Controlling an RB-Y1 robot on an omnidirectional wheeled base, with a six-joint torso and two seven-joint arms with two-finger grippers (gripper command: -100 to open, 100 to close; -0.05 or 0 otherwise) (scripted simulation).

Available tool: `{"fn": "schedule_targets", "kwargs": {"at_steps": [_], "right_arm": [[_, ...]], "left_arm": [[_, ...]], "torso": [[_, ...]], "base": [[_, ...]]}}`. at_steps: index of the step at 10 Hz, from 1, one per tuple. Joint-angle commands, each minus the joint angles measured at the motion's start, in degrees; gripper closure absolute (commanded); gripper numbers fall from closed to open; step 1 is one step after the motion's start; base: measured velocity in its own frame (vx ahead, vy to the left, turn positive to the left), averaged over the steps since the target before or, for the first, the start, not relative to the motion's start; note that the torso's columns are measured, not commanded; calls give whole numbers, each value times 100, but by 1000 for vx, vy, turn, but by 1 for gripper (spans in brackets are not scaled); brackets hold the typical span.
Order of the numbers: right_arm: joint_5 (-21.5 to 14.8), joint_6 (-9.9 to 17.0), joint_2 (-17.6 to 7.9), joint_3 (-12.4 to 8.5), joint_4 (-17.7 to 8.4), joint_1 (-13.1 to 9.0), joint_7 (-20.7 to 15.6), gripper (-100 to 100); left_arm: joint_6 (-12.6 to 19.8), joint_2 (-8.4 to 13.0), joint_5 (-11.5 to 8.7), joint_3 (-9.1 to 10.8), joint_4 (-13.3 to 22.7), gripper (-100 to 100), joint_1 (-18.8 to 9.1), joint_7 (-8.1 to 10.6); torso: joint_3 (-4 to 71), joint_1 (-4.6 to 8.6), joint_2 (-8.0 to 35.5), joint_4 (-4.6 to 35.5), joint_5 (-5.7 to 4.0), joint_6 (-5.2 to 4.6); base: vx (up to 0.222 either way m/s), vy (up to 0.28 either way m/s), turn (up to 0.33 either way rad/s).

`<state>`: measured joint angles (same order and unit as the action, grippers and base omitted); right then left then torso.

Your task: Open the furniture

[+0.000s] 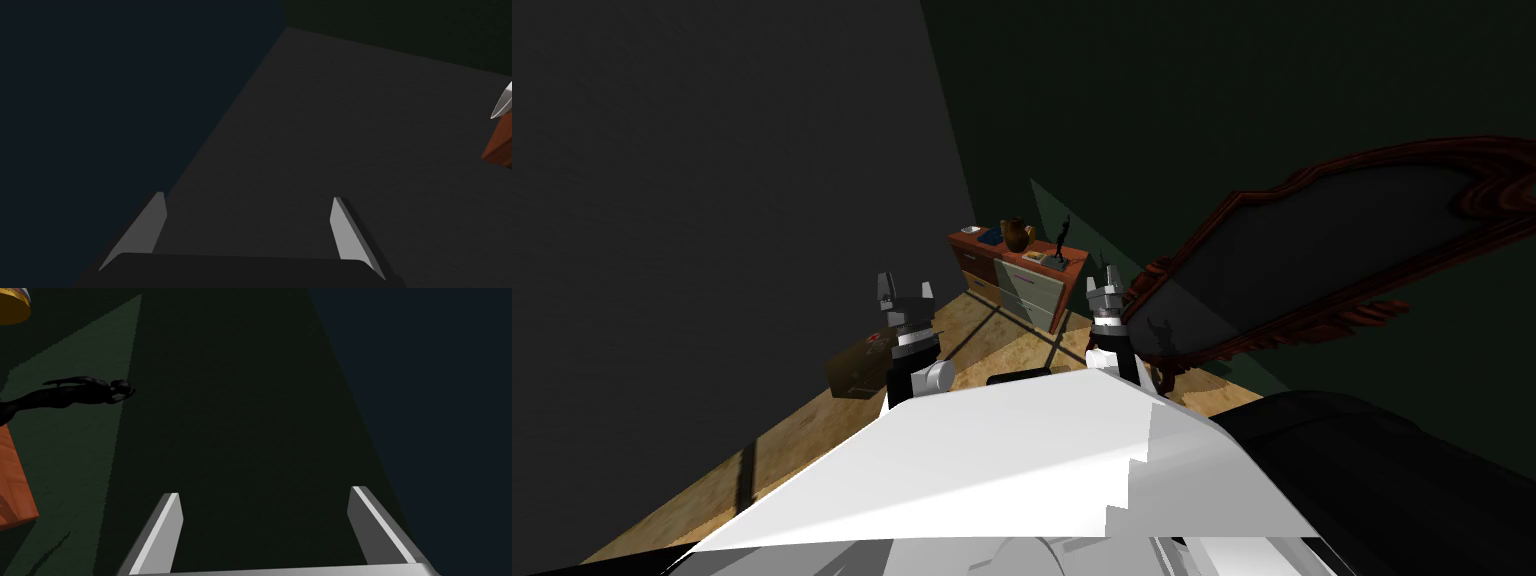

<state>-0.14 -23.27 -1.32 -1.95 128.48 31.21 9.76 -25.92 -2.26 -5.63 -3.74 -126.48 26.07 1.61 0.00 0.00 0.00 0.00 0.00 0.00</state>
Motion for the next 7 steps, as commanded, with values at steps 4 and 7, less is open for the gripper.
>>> {"fn": "schedule_targets", "kwargs": {"at_steps": [4, 7], "right_arm": [[0, 0, 0, 0, 1, 0, 0, 0], [0, -1, 0, 0, 2, 0, 0, 0]], "left_arm": [[0, 0, 0, 0, -1, 0, 0, 0], [-1, 0, 0, 0, -1, 0, 0, 0]], "torso": [[2850, 0, 1422, 1424, 0, 0], [5381, 0, 2693, 2691, 0, 0]], "base": [[0, 0, 0], [0, 0, 0]]}}
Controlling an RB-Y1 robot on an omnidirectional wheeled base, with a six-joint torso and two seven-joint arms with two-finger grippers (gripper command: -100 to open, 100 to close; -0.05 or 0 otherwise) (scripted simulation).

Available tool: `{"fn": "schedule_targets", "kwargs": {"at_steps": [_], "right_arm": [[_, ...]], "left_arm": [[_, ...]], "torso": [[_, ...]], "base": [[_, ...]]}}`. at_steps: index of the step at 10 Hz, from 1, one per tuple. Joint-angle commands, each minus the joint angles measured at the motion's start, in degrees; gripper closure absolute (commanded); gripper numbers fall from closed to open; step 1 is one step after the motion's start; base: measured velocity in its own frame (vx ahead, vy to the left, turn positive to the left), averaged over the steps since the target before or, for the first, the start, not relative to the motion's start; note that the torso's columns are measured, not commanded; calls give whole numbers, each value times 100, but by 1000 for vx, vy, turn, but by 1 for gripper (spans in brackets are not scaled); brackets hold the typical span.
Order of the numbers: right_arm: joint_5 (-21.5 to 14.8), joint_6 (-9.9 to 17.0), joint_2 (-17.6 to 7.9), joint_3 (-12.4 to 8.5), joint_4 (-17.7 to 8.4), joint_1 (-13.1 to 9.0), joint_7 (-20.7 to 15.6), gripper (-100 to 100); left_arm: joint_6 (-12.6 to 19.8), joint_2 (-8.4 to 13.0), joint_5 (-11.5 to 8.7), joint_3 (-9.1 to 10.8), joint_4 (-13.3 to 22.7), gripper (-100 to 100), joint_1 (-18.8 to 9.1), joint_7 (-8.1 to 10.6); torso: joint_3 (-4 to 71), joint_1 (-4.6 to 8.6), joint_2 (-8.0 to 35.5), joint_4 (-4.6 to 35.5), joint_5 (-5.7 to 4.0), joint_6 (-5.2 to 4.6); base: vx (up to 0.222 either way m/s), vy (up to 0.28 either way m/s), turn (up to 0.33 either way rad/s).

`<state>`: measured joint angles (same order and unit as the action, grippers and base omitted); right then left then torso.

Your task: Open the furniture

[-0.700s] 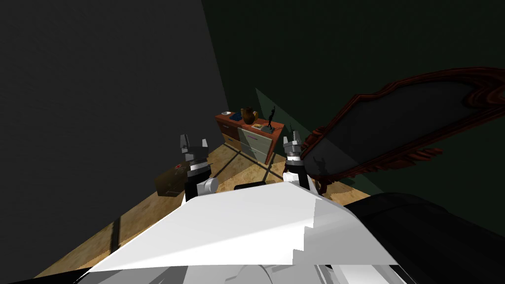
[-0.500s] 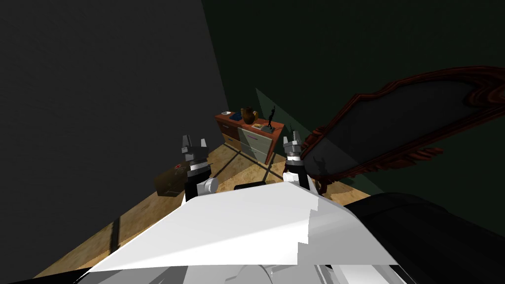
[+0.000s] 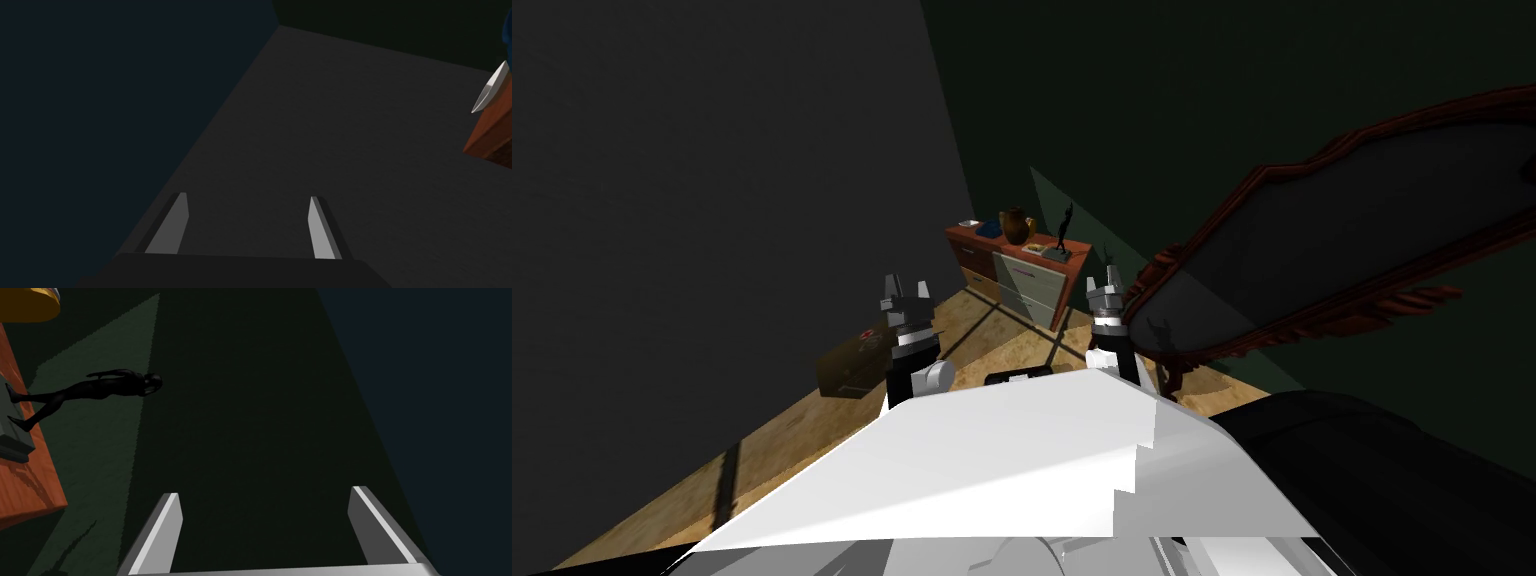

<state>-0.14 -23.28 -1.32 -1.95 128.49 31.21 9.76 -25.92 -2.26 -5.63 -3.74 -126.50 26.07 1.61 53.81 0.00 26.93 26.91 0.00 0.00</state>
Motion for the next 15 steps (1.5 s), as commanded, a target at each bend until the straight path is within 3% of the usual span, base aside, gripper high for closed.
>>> {"fn": "schedule_targets", "kwargs": {"at_steps": [1, 2, 3, 5, 9, 15], "right_arm": [[0, 0, 0, 0, 0, 0, 0, 0], [0, 0, 0, 0, 0, 0, 0, 0], [-167, 100, -229, -13, -59, -25, -119, -100], [-409, 244, -414, -32, -139, -60, -291, -100], [-1089, 674, -694, -90, -365, -161, -808, -100], [-2038, 1246, -841, -167, -657, -295, -1497, -100]], "left_arm": [[0, 0, 0, 0, 0, 0, 0, 0], [0, 0, 0, 0, 0, 0, 0, 0], [0, 0, 0, 0, 0, 0, 0, 0], [1, 0, 0, 0, 2, 0, 1, 0], [1, 0, 0, 0, 3, 0, 2, 0], [1, 0, 0, 0, 3, 0, 2, 0]], "torso": [[846, 0, 423, 423, 0, 0], [1691, 0, 846, 846, 0, 0], [2538, 0, 1269, 1269, 0, 0], [3052, -8, 1502, 1510, 3, 1], [3074, -2, 1538, 1538, 1, 0], [3076, -1, 1536, 1537, 1, -1]], "base": [[0, 0, 0], [0, 0, 0], [31, 21, 24], [60, 33, 32], [74, 50, 39], [73, 43, 37]]}}
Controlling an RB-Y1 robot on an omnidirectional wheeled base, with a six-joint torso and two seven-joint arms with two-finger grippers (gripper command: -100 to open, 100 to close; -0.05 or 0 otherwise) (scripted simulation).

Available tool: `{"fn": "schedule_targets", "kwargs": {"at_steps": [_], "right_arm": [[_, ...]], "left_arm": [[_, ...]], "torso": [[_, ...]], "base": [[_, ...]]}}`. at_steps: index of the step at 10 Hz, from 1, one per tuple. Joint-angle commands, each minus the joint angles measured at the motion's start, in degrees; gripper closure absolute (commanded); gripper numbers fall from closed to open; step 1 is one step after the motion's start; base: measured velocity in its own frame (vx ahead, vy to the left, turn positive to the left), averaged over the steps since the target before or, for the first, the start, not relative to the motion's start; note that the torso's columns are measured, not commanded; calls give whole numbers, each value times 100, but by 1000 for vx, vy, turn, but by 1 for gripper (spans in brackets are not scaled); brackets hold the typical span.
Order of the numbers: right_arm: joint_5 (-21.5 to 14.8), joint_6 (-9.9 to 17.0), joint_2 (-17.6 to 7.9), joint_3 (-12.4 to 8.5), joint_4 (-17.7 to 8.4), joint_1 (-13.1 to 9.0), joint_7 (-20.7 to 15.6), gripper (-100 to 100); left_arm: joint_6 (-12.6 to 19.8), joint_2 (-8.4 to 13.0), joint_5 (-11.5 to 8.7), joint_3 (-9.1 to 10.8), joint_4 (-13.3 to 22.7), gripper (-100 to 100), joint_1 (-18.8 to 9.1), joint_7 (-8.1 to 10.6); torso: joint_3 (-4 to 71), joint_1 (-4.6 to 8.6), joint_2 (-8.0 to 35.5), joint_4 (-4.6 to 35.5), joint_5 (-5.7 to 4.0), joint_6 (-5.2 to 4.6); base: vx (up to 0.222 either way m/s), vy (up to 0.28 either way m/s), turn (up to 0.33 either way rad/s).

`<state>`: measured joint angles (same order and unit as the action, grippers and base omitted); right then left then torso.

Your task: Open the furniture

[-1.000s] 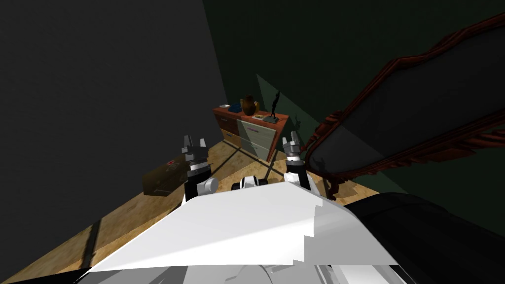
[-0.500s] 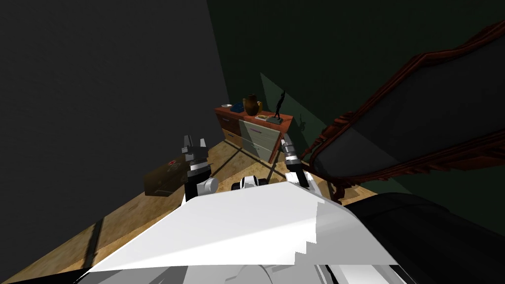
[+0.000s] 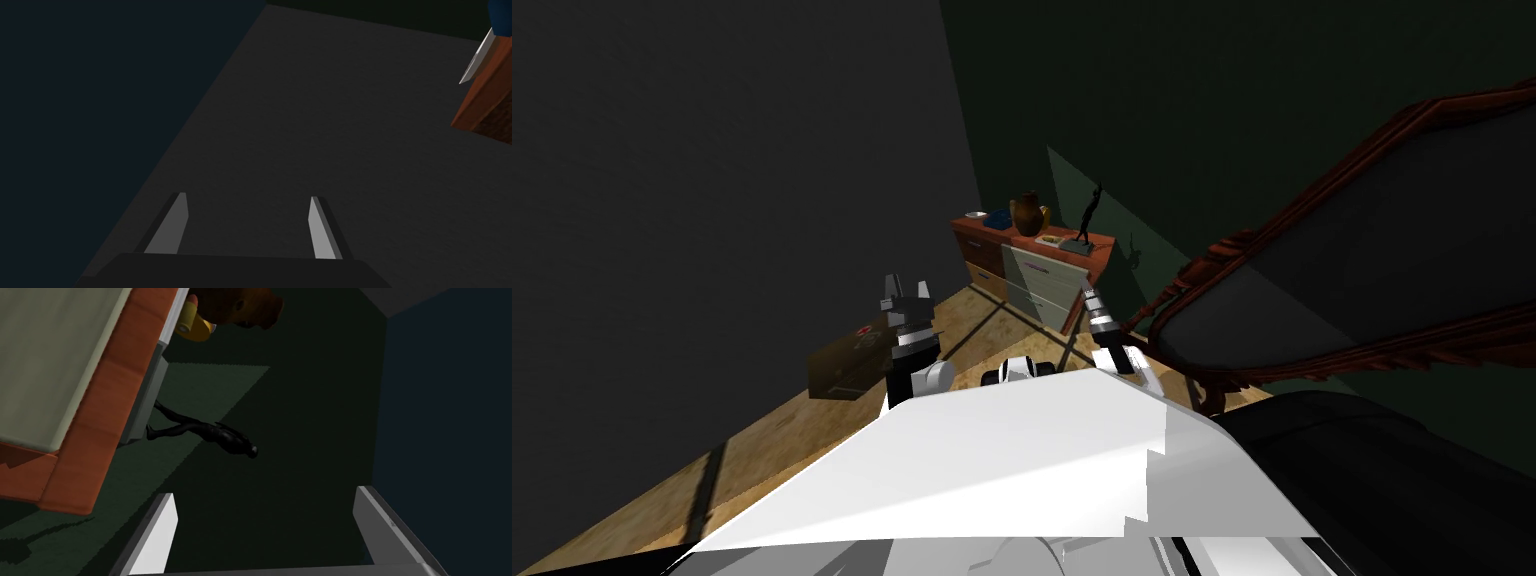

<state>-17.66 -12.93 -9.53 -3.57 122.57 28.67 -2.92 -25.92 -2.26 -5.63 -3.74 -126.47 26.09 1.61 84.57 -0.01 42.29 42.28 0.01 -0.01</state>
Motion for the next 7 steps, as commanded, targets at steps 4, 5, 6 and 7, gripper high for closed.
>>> {"fn": "schedule_targets", "kwargs": {"at_steps": [4, 5, 6, 7], "right_arm": [[-850, 539, -47, -50, -239, -118, -623, -100], [-907, 539, -47, -50, -239, -118, -623, -100], [-1130, 711, -52, -73, -334, -160, -830, -100], [-1198, 711, -52, -73, -334, -160, -830, -100]], "left_arm": [[0, 0, 0, 0, 0, 0, 0, 0], [0, 0, 0, 0, 0, 0, 0, 0], [0, 0, 0, 0, 0, 0, 0, 0], [0, 0, 0, 0, 0, 0, 0, 0]], "torso": [[0, 2, -1, 0, -1, 0], [1, 1, -4, -1, -1, 1], [-1, 3, 2, 0, -1, 1], [0, -3, -2, 0, 0, 1]], "base": [[65, 34, 28], [58, 28, 24], [73, 42, 46], [63, 38, 21]]}}
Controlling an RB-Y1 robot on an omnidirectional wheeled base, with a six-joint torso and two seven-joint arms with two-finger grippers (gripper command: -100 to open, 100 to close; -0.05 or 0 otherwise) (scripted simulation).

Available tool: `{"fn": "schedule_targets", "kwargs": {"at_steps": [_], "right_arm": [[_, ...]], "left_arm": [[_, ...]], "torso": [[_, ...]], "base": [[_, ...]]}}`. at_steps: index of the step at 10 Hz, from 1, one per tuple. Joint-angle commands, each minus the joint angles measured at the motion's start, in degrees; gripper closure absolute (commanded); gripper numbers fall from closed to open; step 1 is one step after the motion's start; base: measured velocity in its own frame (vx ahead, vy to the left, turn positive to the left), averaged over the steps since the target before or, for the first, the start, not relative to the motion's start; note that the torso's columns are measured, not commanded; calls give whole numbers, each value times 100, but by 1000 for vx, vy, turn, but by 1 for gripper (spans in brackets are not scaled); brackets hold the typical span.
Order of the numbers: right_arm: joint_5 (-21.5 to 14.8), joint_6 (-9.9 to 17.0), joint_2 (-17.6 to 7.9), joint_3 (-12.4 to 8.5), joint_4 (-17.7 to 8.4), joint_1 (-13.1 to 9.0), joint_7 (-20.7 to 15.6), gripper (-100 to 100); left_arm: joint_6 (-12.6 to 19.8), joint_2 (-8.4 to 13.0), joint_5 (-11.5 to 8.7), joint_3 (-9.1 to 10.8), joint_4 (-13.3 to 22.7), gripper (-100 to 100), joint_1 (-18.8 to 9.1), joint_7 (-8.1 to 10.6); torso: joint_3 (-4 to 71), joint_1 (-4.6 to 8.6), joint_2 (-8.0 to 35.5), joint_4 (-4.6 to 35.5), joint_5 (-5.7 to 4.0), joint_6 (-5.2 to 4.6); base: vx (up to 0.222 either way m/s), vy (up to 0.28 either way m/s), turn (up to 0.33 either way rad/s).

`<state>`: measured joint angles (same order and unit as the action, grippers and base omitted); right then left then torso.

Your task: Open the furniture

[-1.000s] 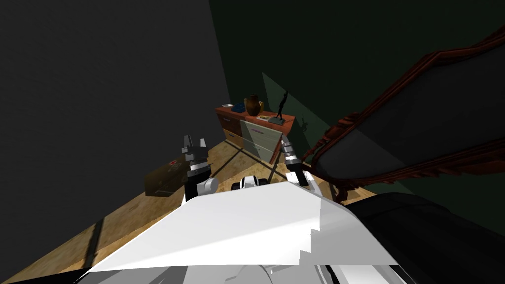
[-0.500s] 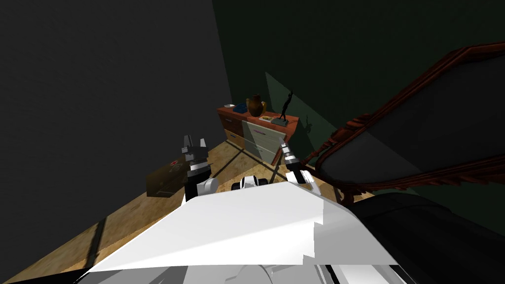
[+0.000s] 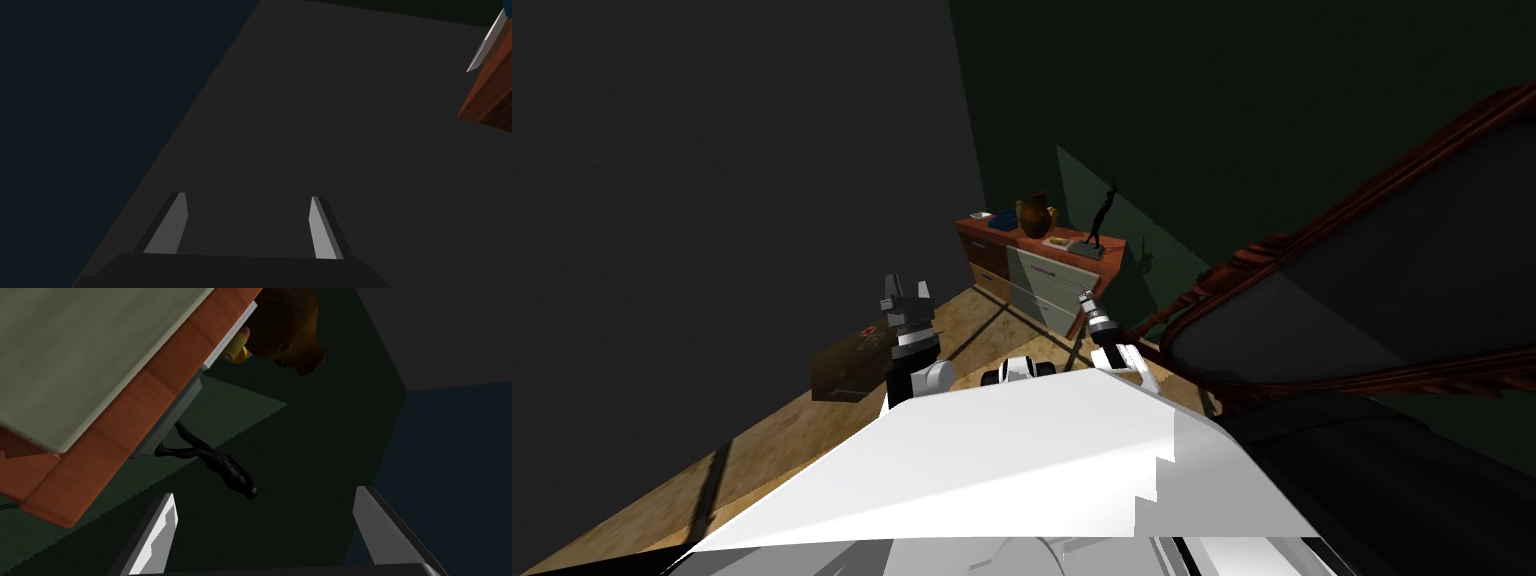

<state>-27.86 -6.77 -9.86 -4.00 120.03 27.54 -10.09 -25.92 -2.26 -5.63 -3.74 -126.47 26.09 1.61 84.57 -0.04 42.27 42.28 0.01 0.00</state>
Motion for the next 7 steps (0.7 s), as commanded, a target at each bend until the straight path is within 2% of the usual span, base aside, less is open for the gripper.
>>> {"fn": "schedule_targets", "kwargs": {"at_steps": [1, 2, 3, 4, 5, 6, 7], "right_arm": [[-403, 273, -22, -53, -181, -91, -325, -100], [-476, 273, -22, -53, -181, -91, -325, -100], [-696, 456, -24, -77, -288, -137, -542, -100], [-781, 456, -24, -77, -288, -137, -542, -100], [-981, 642, -24, -102, -401, -184, -764, -100], [-1092, 642, -24, -102, -401, -184, -764, -100], [-1290, 833, -24, -126, -520, -233, -990, -100]], "left_arm": [[0, 0, 0, 0, 0, 0, 0, 0], [0, 0, 0, 0, 0, 0, 0, 0], [0, 0, 0, 0, 0, 0, 0, 0], [0, 0, 0, 0, 0, 0, 0, 0], [0, 0, 0, 0, 0, 0, 0, 0], [0, 0, 0, 0, 0, 0, 0, 0], [0, 0, 0, 0, 0, 0, 0, 0]], "torso": [[-1, 3, 4, 0, 0, -1], [1, -1, -1, 0, 0, 0], [-1, 6, 4, 0, -1, -1], [-1, 9, 2, 1, -2, 0], [-1, 8, 3, 0, -2, -1], [2, -1, -4, -1, 0, 0], [1, 2, 1, -1, 1, 0]], "base": [[74, 54, 48], [62, 40, 20], [67, 31, 47], [63, 27, 24], [85, 47, 49], [74, 41, 19], [77, 38, 42]]}}
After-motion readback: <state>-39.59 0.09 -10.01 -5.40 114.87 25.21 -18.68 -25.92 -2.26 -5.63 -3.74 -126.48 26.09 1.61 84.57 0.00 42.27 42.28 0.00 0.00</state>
